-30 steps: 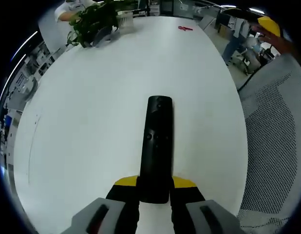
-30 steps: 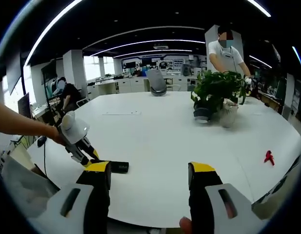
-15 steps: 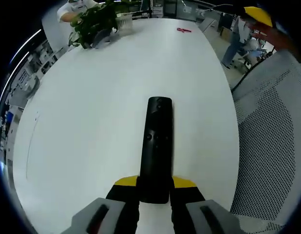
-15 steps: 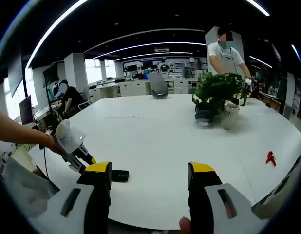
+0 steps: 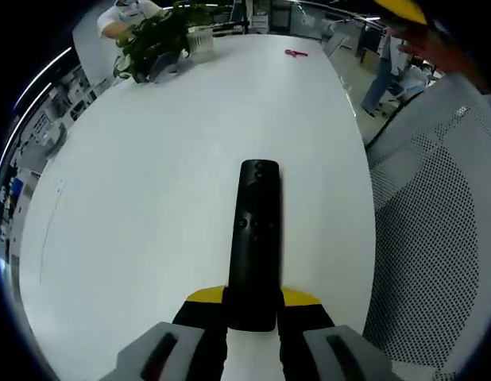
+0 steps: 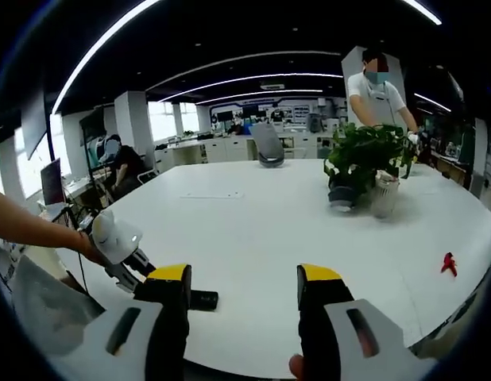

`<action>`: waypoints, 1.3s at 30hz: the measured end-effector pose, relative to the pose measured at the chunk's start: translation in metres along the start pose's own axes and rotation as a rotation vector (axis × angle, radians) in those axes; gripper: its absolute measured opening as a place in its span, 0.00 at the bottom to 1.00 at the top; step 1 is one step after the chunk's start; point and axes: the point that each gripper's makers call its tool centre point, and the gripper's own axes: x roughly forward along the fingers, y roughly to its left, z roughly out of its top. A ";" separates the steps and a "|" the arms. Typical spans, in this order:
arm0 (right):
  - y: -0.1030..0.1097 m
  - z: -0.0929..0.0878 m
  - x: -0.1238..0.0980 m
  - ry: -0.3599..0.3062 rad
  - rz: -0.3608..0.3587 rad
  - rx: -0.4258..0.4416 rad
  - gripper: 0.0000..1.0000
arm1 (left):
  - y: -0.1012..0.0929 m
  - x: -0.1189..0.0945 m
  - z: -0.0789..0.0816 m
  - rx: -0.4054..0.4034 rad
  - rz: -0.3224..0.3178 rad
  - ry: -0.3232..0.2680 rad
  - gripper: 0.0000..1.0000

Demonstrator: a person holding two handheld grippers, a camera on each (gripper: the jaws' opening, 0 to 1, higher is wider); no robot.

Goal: Press the specified remote control buttons in sequence, fully releasing each button before pressing the next.

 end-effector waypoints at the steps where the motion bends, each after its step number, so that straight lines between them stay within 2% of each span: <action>1: 0.003 0.000 0.000 0.002 0.016 -0.006 0.51 | -0.001 0.000 0.000 -0.001 0.002 -0.001 0.23; 2: 0.010 -0.001 0.000 0.016 0.057 -0.010 0.49 | -0.003 0.000 0.000 -0.002 0.001 -0.004 0.23; 6: 0.022 0.001 0.002 0.039 0.120 -0.029 0.41 | -0.010 -0.001 -0.002 0.002 -0.002 -0.014 0.23; 10: 0.026 0.020 0.008 0.016 0.152 -0.069 0.34 | -0.016 -0.002 -0.002 0.003 -0.002 -0.031 0.23; 16: 0.027 0.036 0.016 -0.005 0.182 -0.070 0.28 | -0.023 -0.001 -0.003 0.001 0.002 -0.036 0.23; 21: 0.030 0.046 0.033 -0.008 0.198 -0.081 0.26 | -0.028 -0.002 -0.003 0.020 -0.001 -0.031 0.23; 25: 0.036 0.047 0.046 0.007 0.216 -0.074 0.20 | -0.032 -0.002 -0.004 0.045 -0.010 -0.036 0.23; 31: 0.044 0.043 0.068 0.030 0.234 -0.072 0.09 | -0.033 -0.002 -0.004 0.028 -0.005 -0.057 0.24; 34: 0.045 0.035 0.081 0.070 0.241 -0.059 0.00 | -0.034 -0.002 -0.004 0.023 0.000 -0.073 0.24; 36: 0.045 0.030 0.090 0.086 0.239 -0.054 0.00 | -0.036 -0.002 -0.003 0.053 0.006 -0.075 0.24; 39: 0.050 0.015 0.101 0.155 0.267 -0.016 0.00 | -0.036 -0.002 -0.003 0.040 0.009 -0.081 0.24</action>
